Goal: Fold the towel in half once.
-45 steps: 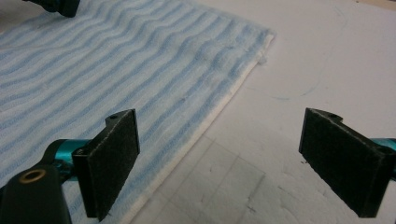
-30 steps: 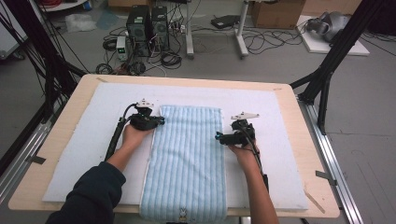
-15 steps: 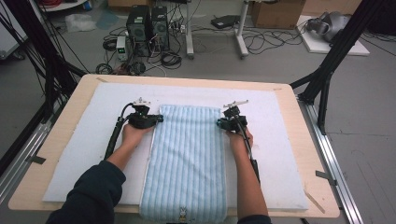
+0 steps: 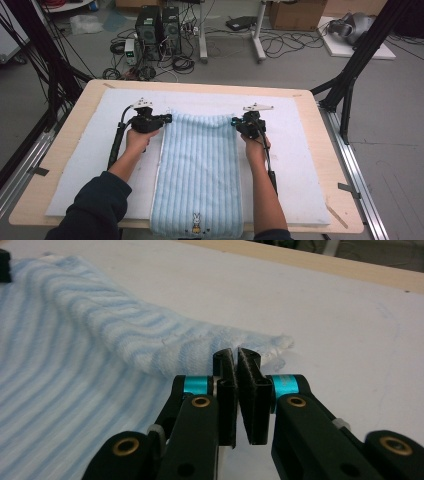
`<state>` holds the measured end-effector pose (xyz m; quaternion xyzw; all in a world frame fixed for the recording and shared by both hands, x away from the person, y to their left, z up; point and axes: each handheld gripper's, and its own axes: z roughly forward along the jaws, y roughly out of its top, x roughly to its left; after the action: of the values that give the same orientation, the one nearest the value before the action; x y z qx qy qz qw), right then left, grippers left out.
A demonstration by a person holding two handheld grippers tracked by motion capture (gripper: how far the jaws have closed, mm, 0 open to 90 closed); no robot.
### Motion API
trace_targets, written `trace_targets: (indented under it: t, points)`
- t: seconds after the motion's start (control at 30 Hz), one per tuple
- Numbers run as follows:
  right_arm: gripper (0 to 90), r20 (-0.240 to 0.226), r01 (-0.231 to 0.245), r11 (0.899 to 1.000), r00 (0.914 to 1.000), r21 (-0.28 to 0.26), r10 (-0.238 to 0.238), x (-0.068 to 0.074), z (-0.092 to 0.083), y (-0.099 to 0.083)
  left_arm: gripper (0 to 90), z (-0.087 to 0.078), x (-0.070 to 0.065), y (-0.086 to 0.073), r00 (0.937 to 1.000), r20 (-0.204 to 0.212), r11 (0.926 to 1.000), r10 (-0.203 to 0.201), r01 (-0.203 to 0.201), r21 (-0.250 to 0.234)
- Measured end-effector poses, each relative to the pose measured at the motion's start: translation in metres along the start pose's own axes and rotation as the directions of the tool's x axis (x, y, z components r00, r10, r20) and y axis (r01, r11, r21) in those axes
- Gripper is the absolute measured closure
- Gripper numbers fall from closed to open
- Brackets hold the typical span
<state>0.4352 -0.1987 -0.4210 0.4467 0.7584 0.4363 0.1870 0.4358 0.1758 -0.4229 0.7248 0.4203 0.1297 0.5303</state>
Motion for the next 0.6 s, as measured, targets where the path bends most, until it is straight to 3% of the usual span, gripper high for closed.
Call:
trace_targets:
  t: [0.1,0.2,0.4,0.6]
  points:
    - [86.4,-0.026,0.022,1.0,0.9994,-0.022,-0.022,0.007,-0.013,-0.004,85.8,-0.006,-0.006,-0.002,0.9998,0.015,1.0,0.009,-0.009,-0.004]
    - [86.4,-0.049,0.037,0.999,0.9981,-0.027,-0.038,0.015,-0.026,-0.011,85.7,-0.022,-0.018,-0.009,0.9977,0.052,0.9991,0.043,-0.043,0.0]
    - [86.4,-0.093,0.07,0.997,0.993,-0.034,-0.073,0.035,-0.052,-0.033,85.5,-0.049,-0.033,-0.024,0.9934,0.09,0.9974,0.071,-0.07,-0.015]
    - [86.4,-0.121,0.067,0.998,0.9903,-0.022,-0.069,0.046,-0.076,-0.052,85.3,-0.072,-0.046,-0.042,0.9881,0.126,0.9961,0.089,-0.088,-0.008]
